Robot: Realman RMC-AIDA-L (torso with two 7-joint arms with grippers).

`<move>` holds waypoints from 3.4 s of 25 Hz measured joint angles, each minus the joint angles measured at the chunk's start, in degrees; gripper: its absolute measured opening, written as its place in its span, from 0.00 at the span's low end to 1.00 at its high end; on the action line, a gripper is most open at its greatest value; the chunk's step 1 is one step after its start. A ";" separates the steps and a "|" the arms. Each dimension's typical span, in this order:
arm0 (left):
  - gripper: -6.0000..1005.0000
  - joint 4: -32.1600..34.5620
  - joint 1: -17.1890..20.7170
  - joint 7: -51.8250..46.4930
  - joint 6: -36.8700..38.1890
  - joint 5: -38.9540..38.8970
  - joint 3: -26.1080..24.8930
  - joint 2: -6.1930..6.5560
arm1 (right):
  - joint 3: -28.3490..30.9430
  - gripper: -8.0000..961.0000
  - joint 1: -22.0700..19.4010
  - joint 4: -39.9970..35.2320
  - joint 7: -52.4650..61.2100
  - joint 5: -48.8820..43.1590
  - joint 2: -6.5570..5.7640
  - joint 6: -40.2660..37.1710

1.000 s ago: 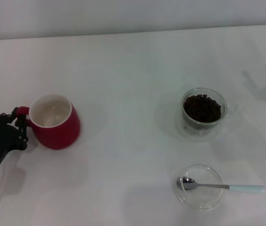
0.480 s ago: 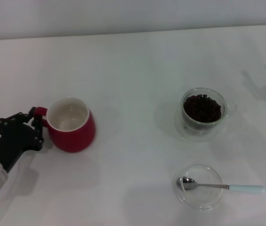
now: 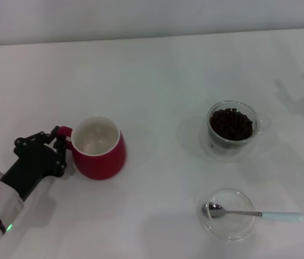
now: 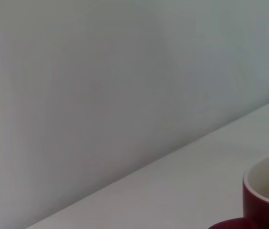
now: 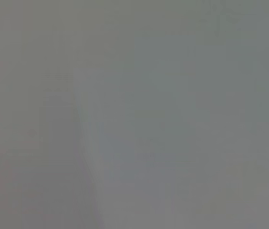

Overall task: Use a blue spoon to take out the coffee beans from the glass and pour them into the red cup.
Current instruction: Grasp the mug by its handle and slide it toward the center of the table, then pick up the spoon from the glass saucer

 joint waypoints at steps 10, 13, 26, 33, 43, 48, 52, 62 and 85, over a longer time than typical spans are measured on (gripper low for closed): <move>0.10 2.56 0.17 0.00 -0.74 0.86 1.48 -0.02 | -0.16 0.90 0.00 0.00 0.00 -0.10 0.00 -0.31; 0.10 2.65 0.31 0.03 -0.81 0.87 1.55 -0.03 | -0.29 0.90 -0.13 0.00 0.00 -0.16 0.00 -0.44; 0.24 2.64 0.85 -0.20 -0.67 1.14 1.53 -0.02 | -0.51 0.90 -0.58 0.05 0.00 -0.18 0.00 -0.72; 0.38 2.65 1.93 -0.09 0.01 1.49 1.53 0.12 | -0.53 0.90 -0.95 0.09 0.00 -0.17 -0.07 -0.72; 0.70 2.65 5.69 -0.07 5.30 1.49 1.55 0.22 | -0.30 0.90 -1.26 0.10 0.00 -0.17 -0.19 -0.70; 0.78 2.26 8.95 -0.18 9.95 1.28 1.52 0.35 | -0.06 0.90 -1.31 0.08 0.00 0.11 -0.22 -0.71; 0.78 2.17 10.76 -0.34 13.30 1.24 1.49 0.37 | -0.01 0.90 -1.32 0.09 0.00 0.24 -0.18 -0.72; 0.77 -0.64 14.77 -1.49 24.06 -6.81 0.69 0.42 | -0.44 0.90 -3.91 0.02 0.48 -0.16 -0.15 -1.16; 0.78 -2.73 3.45 -22.33 18.86 -35.50 -0.61 0.60 | -0.71 0.90 -12.89 4.75 5.93 -19.41 -0.43 -9.90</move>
